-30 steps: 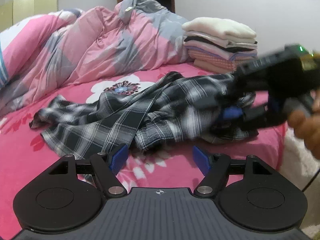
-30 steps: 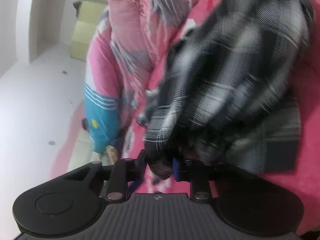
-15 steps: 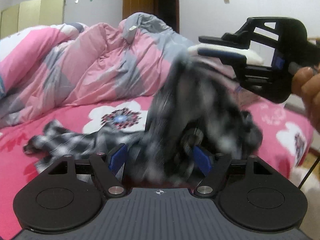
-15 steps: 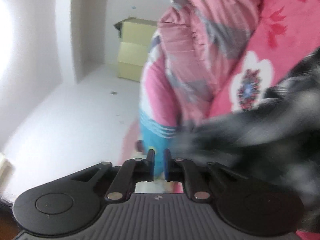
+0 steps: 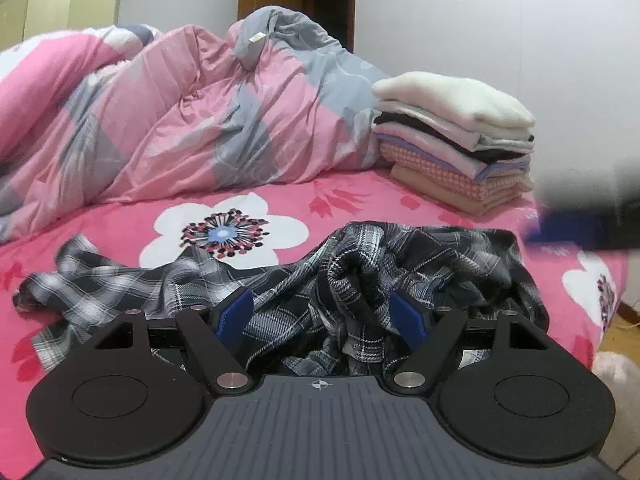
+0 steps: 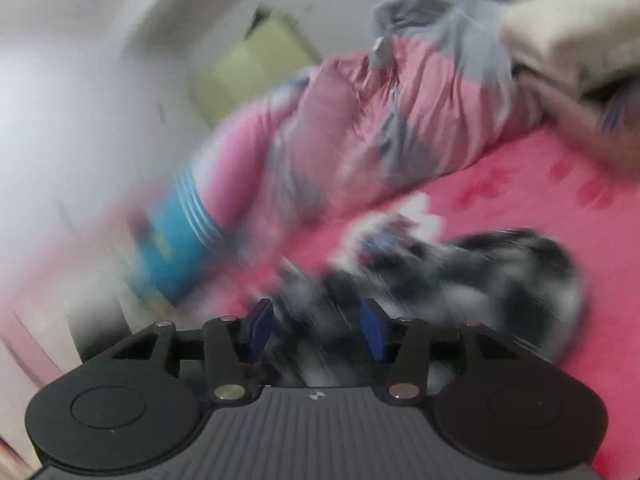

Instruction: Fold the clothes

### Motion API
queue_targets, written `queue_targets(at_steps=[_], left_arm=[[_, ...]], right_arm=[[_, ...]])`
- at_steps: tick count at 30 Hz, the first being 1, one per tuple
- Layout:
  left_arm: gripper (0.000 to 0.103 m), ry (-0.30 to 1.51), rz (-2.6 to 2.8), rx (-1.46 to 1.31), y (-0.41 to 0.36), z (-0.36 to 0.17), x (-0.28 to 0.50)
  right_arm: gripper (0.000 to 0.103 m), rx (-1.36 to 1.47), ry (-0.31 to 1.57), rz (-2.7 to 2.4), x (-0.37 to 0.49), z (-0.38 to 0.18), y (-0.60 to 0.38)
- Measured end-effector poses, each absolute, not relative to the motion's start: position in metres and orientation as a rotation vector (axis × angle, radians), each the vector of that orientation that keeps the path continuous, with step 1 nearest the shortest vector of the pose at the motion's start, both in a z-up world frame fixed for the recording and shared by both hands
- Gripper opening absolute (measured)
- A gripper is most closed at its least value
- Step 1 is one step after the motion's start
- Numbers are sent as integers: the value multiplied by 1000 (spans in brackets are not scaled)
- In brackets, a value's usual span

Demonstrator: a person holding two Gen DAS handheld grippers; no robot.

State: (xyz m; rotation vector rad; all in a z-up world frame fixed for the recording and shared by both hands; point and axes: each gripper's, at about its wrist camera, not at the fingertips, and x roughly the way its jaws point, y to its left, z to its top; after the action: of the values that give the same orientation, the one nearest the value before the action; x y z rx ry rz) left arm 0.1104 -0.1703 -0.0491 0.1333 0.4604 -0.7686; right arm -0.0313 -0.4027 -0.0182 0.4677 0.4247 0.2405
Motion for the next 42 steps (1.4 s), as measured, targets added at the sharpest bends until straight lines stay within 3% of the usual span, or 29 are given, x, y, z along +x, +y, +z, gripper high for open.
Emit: queue_targets(at_steps=[6, 8, 9, 13, 21, 24, 25, 27, 28, 29, 36, 38, 39, 41, 42], left_arm=[[76, 514, -815, 24, -164, -49, 126], [76, 529, -824, -29, -151, -47, 126], [76, 536, -826, -54, -145, -45, 126], [76, 539, -831, -26, -129, -44, 107], [74, 547, -727, 298, -160, -71, 71], [58, 548, -646, 414, -175, -85, 71], [57, 550, -634, 416, -175, -86, 72], [54, 553, -634, 380, -170, -84, 75], [52, 555, -635, 359, -166, -82, 76], [50, 556, -633, 347, -164, -81, 77], [48, 545, -562, 358, -175, -84, 76], [36, 518, -524, 381, -182, -88, 71], [19, 506, -496, 386, -184, -89, 69], [12, 485, -446, 366, -181, -84, 69], [11, 469, -428, 340, -175, -79, 69]], right_arm=[[46, -9, 520, 137, -39, -47, -336], [20, -66, 559, 108, -28, -56, -329], [13, -43, 560, 106, -25, -56, -334], [0, 69, 475, 53, -21, -37, -364], [0, 232, 359, -55, -22, -18, -418], [2, 273, 354, 34, -33, -23, -418], [3, 273, 358, 76, -38, -26, -415], [16, 217, 379, 134, -46, -32, -400], [37, 170, 390, 138, -48, -38, -390], [49, 123, 400, 141, -51, -43, -381], [49, -27, 464, 86, -36, -64, -336], [43, -60, 471, 41, -32, -66, -327], [41, -80, 474, 4, -32, -67, -325], [27, -107, 473, -70, -33, -67, -323], [26, -114, 469, -108, -34, -66, -323]])
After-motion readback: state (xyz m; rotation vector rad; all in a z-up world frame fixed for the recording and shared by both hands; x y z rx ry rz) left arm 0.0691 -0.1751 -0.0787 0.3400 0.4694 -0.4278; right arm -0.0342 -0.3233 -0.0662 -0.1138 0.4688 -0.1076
